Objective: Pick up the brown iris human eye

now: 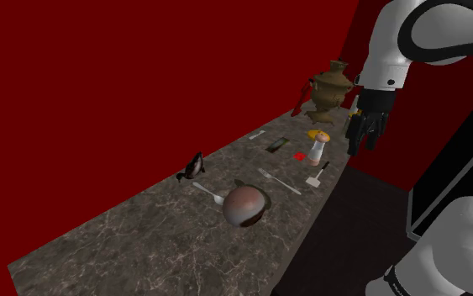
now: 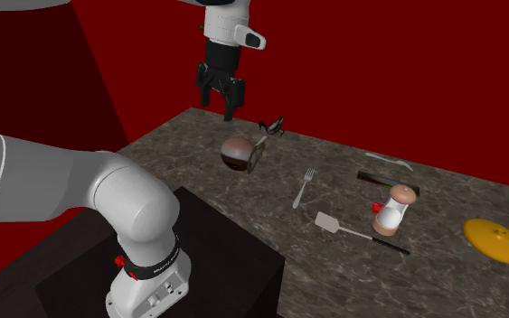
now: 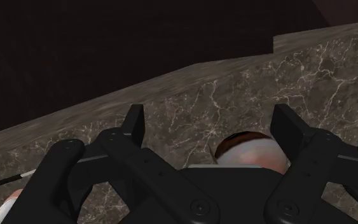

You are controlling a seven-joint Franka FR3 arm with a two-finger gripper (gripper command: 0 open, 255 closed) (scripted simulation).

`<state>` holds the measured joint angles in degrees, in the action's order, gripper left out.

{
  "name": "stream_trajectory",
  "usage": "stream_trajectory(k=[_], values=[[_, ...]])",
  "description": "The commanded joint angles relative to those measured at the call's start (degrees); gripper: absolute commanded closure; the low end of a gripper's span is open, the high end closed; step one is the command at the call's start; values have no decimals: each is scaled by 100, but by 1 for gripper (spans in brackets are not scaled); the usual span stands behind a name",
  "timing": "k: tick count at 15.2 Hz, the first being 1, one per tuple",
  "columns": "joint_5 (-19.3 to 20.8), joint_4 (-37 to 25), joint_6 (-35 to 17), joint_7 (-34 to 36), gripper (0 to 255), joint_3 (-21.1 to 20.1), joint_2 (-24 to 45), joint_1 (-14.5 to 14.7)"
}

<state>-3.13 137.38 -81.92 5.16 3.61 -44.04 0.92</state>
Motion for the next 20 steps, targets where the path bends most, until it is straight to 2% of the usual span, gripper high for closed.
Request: stream_trajectory(k=[1,10,20], values=[[0,0,0,0,0,0,0,0],[-264,332,-1906,-68,0,-88,1349,168],[-630,-119,-3705,-251,0,-171,3352,382]])
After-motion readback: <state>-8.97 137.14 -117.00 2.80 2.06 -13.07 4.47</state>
